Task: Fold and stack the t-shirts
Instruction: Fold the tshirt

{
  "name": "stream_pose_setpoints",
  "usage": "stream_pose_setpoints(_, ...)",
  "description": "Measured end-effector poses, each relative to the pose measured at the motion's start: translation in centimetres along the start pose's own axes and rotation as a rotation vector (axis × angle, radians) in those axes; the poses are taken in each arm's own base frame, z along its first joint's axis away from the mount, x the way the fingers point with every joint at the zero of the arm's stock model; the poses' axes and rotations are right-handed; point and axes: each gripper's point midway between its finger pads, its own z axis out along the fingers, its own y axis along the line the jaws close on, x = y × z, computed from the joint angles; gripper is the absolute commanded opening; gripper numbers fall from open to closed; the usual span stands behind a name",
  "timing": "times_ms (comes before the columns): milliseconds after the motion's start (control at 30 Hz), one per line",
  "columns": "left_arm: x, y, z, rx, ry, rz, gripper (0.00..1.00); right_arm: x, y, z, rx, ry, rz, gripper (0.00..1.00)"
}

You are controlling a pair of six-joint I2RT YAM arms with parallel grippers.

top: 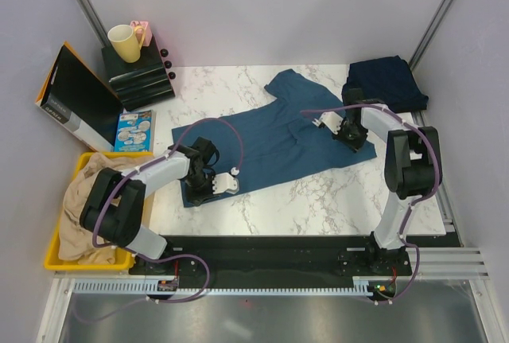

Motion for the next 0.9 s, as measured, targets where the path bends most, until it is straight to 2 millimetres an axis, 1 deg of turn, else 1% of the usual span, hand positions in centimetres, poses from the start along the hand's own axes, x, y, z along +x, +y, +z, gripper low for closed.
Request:
stream_pose_setpoints(133, 0.3, -0.1, 0.5, -0.018, 0.011, 0.012, 0.23, 1.3, 0.3, 1.4, -0.013, 0.026, 0.005, 0.06)
stream_pose_setpoints(300, 0.4, -0.1, 0.5, -0.053, -0.005, 0.02, 0.22, 1.6, 0.5, 1.5, 0.021, 0.017, -0.008, 0.06)
stream_pose_setpoints(433, 0.5, -0.2, 0.6, -0.088, -0.028, 0.033, 0.22, 2.2, 1.1, 1.3, 0.048, 0.002, -0.011, 0.06)
stream_pose_setpoints(567, 0.6, -0.3, 0.7, -0.119, -0.047, 0.045, 0.21, 3.5, 2.8, 0.9, 0.052, -0.002, -0.008, 0.06)
stream_pose_setpoints(700, 0.6, -0.3, 0.6, -0.14, -0.059, 0.066, 0.17, 5.0, 4.8, 0.5, 0.041, 0.007, -0.002, 0.06)
stream_pose_setpoints(900, 1.0, 0.0, 0.5, -0.167, -0.043, 0.125, 0.14, 6.8, 7.4, -0.2, 0.0, 0.027, 0.007, 0.07)
